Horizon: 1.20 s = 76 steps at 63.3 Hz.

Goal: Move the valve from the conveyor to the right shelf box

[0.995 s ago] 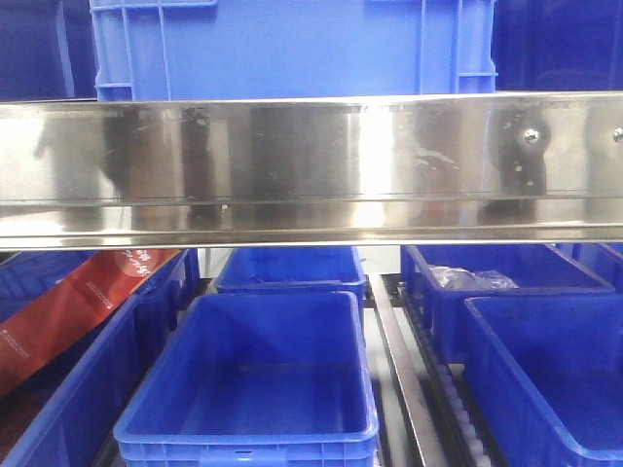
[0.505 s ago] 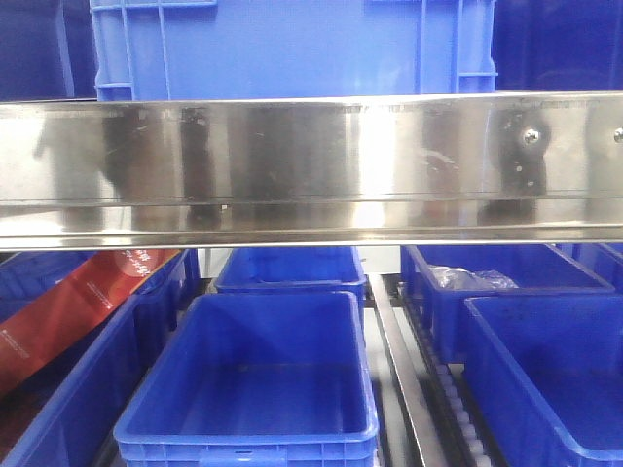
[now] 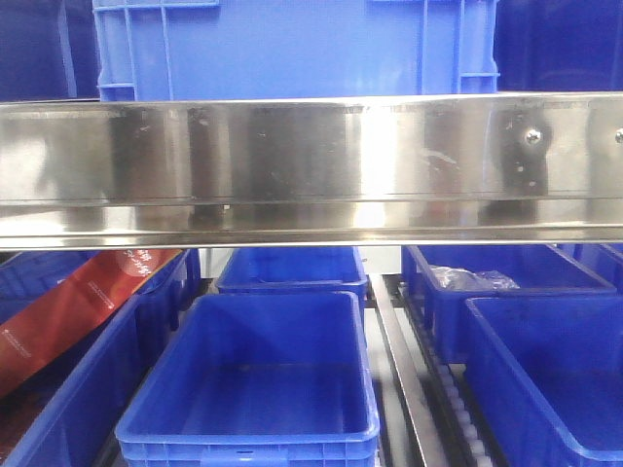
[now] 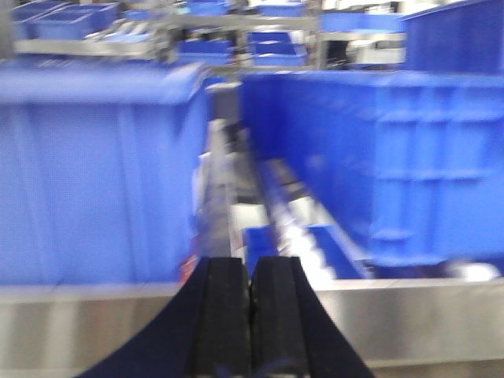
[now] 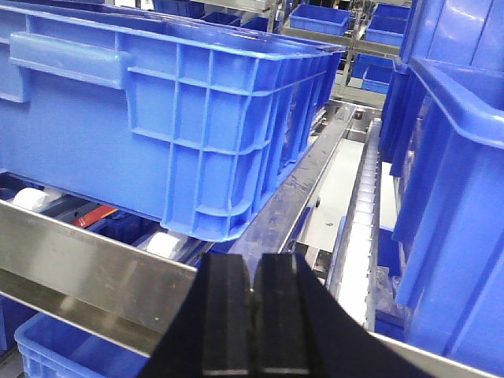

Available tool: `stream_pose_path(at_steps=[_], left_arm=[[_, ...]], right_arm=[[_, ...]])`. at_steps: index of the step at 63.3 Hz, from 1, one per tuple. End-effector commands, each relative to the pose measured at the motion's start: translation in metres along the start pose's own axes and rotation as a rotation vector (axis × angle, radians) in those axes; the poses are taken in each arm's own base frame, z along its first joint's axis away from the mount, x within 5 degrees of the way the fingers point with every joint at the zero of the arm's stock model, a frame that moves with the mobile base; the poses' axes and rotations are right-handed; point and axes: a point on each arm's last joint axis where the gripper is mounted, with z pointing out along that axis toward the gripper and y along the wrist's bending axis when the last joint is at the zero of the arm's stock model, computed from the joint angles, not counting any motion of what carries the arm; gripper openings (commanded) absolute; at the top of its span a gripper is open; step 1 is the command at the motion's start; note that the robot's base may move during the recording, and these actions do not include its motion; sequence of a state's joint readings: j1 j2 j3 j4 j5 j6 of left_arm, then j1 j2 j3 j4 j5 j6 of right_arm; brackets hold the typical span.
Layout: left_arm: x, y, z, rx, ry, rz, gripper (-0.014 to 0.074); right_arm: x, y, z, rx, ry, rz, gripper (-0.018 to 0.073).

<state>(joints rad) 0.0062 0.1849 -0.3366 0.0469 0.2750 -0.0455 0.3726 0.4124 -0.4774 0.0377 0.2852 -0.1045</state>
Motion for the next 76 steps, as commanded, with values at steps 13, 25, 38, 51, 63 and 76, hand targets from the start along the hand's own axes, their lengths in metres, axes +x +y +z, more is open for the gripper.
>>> stream_pose_path(at_steps=[13,25,38,51,63,76], left_arm=[[0.054,0.004,-0.005,-0.093,-0.076,0.025,-0.0111],[0.082,0.005,0.000,-0.093,-0.072,0.025,-0.0111],[0.083,0.005,0.000,-0.093,-0.051,0.024,-0.0111],[0.082,0.005,0.000,-0.093,-0.066,0.025,-0.0111],[0.082,0.005,0.000,-0.093,-0.066,0.025,-0.0111],[0.082,0.005,0.000,-0.093,-0.066,0.025,-0.0111]], right_arm=[[-0.002,-0.001,-0.001,0.009,-0.026,-0.002,-0.0153],[-0.002,-0.001,-0.001,0.009,-0.029,-0.002,-0.0153],[-0.002,-0.001,-0.001,0.009,-0.029,-0.002,-0.0153],[-0.002,-0.001,-0.001,0.009,-0.029,-0.002,-0.0153],[-0.002,-0.001,-0.001,0.009,-0.031,-0.002,-0.0153],[-0.002,-0.001,-0.001,0.009,-0.031,-0.002,-0.0153]])
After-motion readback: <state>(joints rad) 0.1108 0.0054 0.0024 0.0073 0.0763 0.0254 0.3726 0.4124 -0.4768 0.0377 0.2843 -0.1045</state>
